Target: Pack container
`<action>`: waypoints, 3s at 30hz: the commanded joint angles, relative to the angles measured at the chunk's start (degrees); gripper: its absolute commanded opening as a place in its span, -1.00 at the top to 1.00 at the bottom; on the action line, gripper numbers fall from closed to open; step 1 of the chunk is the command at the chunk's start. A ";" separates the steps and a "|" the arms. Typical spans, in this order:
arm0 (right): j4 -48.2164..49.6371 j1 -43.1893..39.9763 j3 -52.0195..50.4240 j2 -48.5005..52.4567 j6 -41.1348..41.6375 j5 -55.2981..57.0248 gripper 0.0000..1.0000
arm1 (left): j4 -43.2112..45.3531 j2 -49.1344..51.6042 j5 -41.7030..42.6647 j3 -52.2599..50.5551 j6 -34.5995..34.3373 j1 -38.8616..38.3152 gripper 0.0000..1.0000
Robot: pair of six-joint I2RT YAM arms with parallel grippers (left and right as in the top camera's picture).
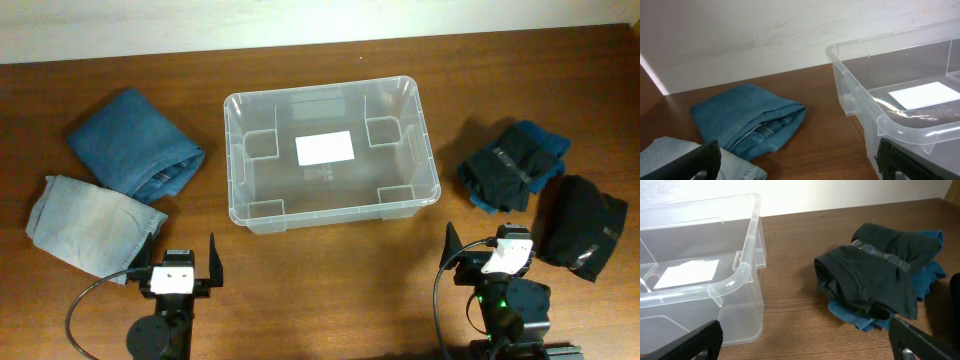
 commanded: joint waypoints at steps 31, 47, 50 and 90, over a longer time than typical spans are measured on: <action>-0.07 -0.42 -0.39 -0.48 -0.46 -0.31 -0.97 | -0.24 -0.17 -0.22 -0.17 0.94 -0.28 -0.99; 0.90 -0.42 -0.37 -0.44 1.70 -7.04 -0.97 | 0.37 -0.17 0.61 -0.15 -0.92 -0.28 -0.99; 0.85 -0.44 0.76 -0.13 4.04 -6.86 -0.97 | -0.07 -0.17 0.44 1.03 -6.86 -0.28 -0.99; -38.34 -32.20 77.44 103.25 -10.08 -28.83 -0.85 | -38.64 63.71 -1.07 60.04 -11.85 -0.28 -0.99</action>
